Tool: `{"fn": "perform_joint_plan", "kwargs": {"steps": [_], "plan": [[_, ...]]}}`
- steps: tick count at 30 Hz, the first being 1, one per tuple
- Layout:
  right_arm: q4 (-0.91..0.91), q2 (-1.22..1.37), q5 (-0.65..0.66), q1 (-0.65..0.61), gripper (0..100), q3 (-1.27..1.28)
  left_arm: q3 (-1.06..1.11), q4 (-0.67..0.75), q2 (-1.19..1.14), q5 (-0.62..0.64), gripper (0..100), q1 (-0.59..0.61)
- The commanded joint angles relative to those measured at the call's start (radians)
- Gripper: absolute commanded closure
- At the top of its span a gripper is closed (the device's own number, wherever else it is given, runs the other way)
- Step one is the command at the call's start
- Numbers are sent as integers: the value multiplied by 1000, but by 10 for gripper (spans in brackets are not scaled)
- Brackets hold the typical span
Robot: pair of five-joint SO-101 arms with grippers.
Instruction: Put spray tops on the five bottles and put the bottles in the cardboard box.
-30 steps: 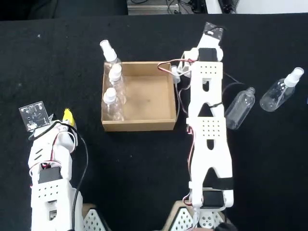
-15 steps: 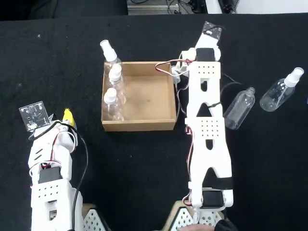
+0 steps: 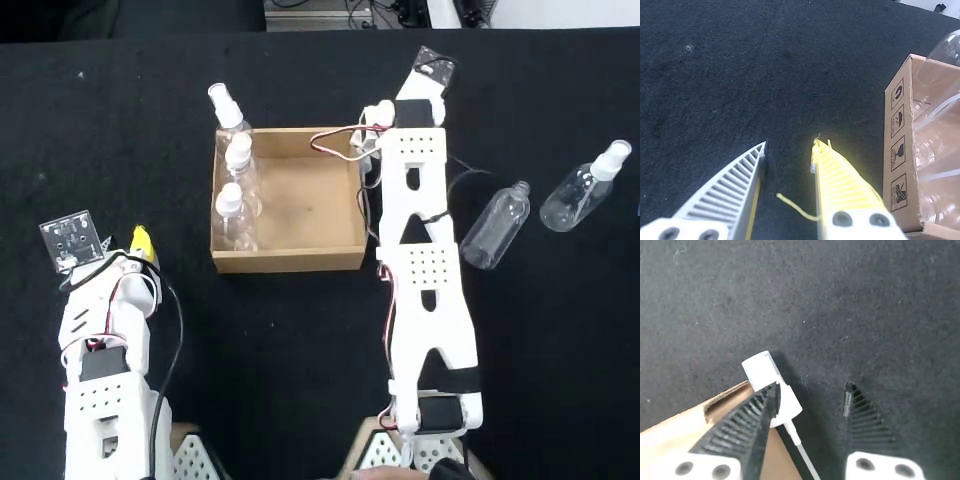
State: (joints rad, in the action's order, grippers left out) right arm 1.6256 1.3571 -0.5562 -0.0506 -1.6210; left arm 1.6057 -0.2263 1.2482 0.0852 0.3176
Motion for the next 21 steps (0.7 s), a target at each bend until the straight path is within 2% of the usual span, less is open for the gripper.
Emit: {"fn": "perform_joint_plan", "kwargs": {"steps": [1,13,21], "plan": [[-28,-79,-11,-17,815,-42,-10,25,17,-9,870,8],[-25,-117,-8,40,815,-45,-10,25,17,-9,870,8],[0,-130,-8,15,815,-44,-10,25,17,-9,870,8]]}}
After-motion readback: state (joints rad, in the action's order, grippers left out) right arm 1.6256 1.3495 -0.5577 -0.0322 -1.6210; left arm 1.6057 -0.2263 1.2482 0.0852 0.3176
